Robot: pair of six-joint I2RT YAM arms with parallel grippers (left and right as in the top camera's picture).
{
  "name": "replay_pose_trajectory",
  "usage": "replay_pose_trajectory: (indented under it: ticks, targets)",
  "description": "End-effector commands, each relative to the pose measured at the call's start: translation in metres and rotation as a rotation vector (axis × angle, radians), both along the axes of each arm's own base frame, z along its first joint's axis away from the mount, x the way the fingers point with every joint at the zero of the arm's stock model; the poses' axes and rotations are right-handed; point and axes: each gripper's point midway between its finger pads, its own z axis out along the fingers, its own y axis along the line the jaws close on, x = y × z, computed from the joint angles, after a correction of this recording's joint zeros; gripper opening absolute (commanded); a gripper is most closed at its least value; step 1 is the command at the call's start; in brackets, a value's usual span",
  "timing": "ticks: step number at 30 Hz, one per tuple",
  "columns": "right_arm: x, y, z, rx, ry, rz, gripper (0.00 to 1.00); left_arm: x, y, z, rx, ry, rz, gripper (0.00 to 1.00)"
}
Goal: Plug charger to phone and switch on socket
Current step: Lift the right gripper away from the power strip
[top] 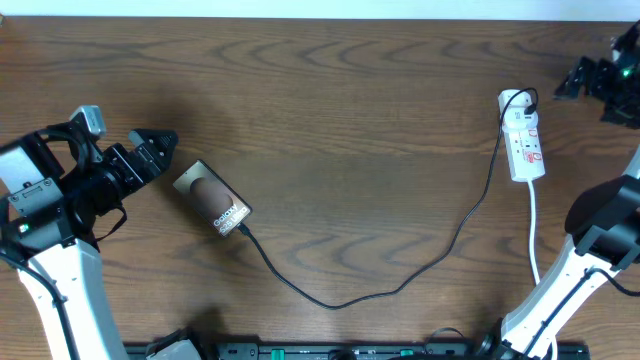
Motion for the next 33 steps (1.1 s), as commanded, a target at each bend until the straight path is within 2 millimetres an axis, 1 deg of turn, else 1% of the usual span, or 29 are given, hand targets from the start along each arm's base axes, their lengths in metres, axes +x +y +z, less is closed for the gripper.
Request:
replay_pose_trajectory:
  ticks: [1, 9, 11, 13, 16, 33]
  targets:
    - [-0.005, 0.001, 0.034, -0.034, -0.043, -0.088, 0.99, 0.002, 0.001, 0.005, 0.017, -0.015, -0.008, 0.99]
    - [-0.025, 0.02, 0.1, -0.056, -0.165, -0.15, 0.99, 0.002, 0.001, 0.005, 0.017, -0.015, -0.008, 0.99]
    - [-0.031, 0.024, 0.112, -0.065, -0.188, -0.148, 0.99, 0.002, 0.001, 0.005, 0.017, -0.015, -0.008, 0.99]
    - [-0.037, 0.026, 0.12, -0.069, -0.2, -0.148, 0.99, 0.002, 0.001, 0.005, 0.017, -0.015, -0.008, 0.99]
    - [-0.039, 0.027, 0.124, -0.072, -0.21, -0.147, 0.99, 0.002, 0.001, 0.005, 0.017, -0.015, -0.008, 0.99]
    - [-0.039, 0.027, 0.122, -0.071, -0.204, -0.148, 0.99, 0.002, 0.003, 0.003, 0.032, -0.006, 0.003, 0.99]
